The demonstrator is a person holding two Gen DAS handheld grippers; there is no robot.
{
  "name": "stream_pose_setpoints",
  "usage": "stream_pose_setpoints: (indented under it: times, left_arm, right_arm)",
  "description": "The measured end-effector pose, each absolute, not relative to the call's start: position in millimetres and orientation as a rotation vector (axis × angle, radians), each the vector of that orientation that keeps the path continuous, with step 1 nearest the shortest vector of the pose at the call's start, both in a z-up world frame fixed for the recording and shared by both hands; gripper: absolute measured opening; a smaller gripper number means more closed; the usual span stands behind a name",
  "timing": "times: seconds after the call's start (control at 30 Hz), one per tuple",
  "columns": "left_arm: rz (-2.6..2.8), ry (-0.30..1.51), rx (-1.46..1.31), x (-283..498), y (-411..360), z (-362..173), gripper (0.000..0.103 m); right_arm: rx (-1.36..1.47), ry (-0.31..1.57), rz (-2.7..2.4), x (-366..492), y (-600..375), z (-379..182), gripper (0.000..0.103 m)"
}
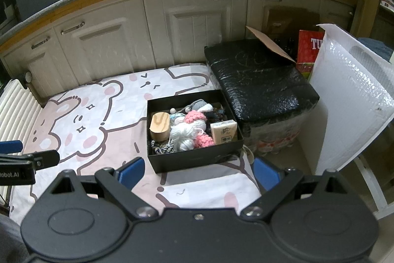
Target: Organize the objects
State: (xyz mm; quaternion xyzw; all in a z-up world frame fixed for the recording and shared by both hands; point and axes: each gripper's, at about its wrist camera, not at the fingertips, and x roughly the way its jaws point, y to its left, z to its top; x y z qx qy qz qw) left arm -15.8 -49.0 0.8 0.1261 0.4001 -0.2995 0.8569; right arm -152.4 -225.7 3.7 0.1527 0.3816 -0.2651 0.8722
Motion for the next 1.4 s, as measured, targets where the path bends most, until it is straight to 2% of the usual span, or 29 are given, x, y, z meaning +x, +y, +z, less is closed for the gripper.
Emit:
stream_pose_setpoints:
  times: [1.4]
  left_arm:
    - [-0.636, 0.844, 0.269, -14.9, -47.7, 0.4, 0.103]
  right_arm:
    - [0.333, 0.794, -0.551, -151.9, -224.8, 4.0, 0.096]
